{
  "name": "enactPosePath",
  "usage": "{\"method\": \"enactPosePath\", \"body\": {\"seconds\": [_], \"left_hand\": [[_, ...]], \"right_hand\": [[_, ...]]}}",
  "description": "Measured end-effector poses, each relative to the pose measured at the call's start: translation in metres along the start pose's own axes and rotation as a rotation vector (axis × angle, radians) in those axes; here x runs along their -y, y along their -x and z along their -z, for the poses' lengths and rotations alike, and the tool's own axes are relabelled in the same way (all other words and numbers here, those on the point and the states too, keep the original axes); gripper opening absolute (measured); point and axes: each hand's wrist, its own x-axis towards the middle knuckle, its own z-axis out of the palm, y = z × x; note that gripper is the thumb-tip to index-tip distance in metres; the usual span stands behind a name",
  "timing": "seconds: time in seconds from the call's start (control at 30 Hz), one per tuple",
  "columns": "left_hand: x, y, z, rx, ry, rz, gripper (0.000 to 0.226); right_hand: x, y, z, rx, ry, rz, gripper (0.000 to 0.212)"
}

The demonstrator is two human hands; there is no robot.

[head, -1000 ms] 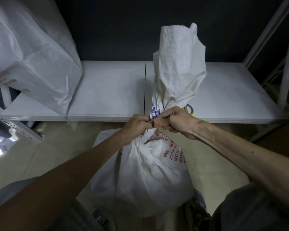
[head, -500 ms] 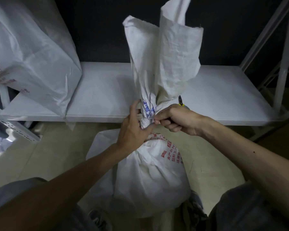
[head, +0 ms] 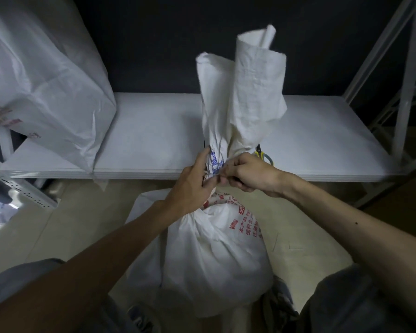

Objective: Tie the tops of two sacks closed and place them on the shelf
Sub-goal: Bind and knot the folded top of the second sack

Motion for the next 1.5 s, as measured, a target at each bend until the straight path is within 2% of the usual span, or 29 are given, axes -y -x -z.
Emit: {"method": "enactPosePath", "body": {"seconds": [0.07, 0.2, 0.43, 0.57, 0.7, 0.8, 0.93, 1.0, 1.07, 1.13, 1.23, 1.33, 1.4, 1.47, 1.5], "left_hand": [[-0.003, 0.002, -0.002, 0.058, 0.092, 0.054, 0.070], [-0.003, 0.002, -0.004, 0.052, 0.226, 0.118, 0.068], [-0.006, -0.006, 0.004, 0.118, 0.428, 0.293, 0.070], [-0.003, -0.011, 0.012, 0.253, 0.445, 0.335, 0.084], [-0.003, -0.012, 0.014, 0.299, 0.428, 0.345, 0.091], [-0.006, -0.010, 0.012, 0.280, 0.378, 0.281, 0.082], [-0.013, -0.001, 0.009, 0.300, 0.172, 0.126, 0.063], [-0.016, 0.004, 0.008, 0.333, 0.169, 0.078, 0.040], [-0.016, 0.007, 0.010, 0.372, 0.215, 0.112, 0.014], [-0.015, 0.006, 0.012, 0.391, 0.287, 0.152, 0.015], [-0.016, 0.004, 0.019, 0.442, 0.345, 0.182, 0.038], [-0.011, 0.007, 0.015, 0.483, 0.326, 0.220, 0.048], [-0.008, 0.010, 0.011, 0.452, 0.286, 0.233, 0.041], [-0.008, 0.010, 0.009, 0.417, 0.287, 0.228, 0.020], [-0.010, 0.009, 0.008, 0.411, 0.285, 0.226, 0.020]], "right_hand": [[-0.001, -0.002, -0.001, 0.001, -0.011, -0.007, 0.028], [-0.003, -0.004, -0.002, -0.036, -0.044, -0.039, 0.024], [-0.011, -0.012, -0.021, -0.121, -0.336, -0.043, 0.035], [-0.008, -0.009, -0.022, -0.139, -0.396, -0.068, 0.034], [-0.005, -0.006, -0.026, -0.131, -0.496, -0.111, 0.033], [-0.008, -0.008, -0.024, -0.146, -0.503, -0.124, 0.032], [-0.009, -0.008, -0.015, -0.135, -0.537, -0.180, 0.035], [-0.011, -0.008, -0.013, -0.107, -0.520, -0.211, 0.033], [-0.014, -0.007, -0.013, -0.087, -0.482, -0.221, 0.033], [-0.014, -0.005, -0.011, -0.071, -0.427, -0.214, 0.032], [-0.009, -0.003, -0.008, -0.053, -0.347, -0.204, 0.031], [-0.008, -0.001, -0.009, -0.063, -0.378, -0.244, 0.031], [-0.007, -0.002, -0.011, -0.074, -0.435, -0.286, 0.031], [-0.005, -0.004, -0.011, -0.080, -0.488, -0.306, 0.031], [-0.004, -0.006, -0.010, -0.082, -0.502, -0.310, 0.032]]}}
